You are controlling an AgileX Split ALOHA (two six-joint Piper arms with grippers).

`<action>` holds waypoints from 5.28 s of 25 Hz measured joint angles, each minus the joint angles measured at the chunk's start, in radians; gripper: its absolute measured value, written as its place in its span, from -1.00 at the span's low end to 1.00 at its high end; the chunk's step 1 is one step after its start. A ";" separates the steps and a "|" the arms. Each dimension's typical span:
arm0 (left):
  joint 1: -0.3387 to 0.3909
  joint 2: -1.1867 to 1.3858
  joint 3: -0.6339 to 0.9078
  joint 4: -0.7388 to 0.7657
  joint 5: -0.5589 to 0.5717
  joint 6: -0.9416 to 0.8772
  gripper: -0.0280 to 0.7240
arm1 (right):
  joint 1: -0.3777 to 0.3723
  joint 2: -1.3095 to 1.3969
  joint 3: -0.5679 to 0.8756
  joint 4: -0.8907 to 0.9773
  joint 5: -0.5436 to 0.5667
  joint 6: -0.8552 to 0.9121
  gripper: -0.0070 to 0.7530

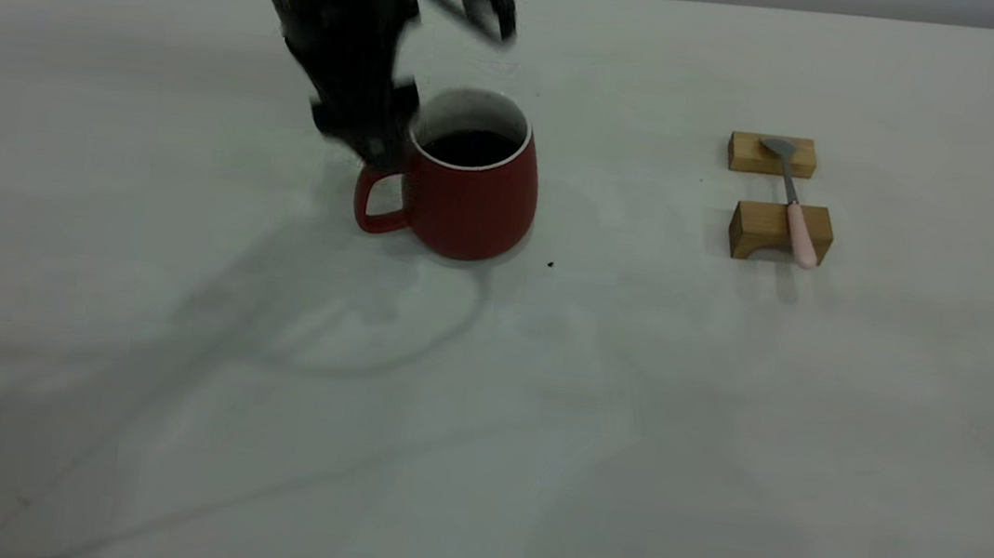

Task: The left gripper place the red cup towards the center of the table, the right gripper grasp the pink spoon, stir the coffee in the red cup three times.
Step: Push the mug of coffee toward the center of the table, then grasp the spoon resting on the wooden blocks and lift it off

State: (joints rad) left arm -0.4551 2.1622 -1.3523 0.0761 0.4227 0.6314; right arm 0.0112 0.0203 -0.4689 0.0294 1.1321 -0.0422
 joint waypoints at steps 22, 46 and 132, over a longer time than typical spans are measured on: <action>0.035 -0.688 0.154 -0.034 0.745 -0.638 -0.07 | 0.000 0.000 0.000 0.000 0.000 0.000 -0.36; 0.440 -1.910 0.844 -0.038 0.689 -0.670 -0.28 | 0.000 0.000 0.000 0.000 0.000 0.000 -0.36; 0.490 -2.180 0.866 -0.045 0.707 -0.663 -0.28 | 0.279 2.265 -0.829 0.074 -0.610 0.030 0.76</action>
State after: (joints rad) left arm 0.0350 -0.0178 -0.4861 0.0312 1.1302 -0.0320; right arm 0.2903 2.2852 -1.2979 0.1031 0.5221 -0.0126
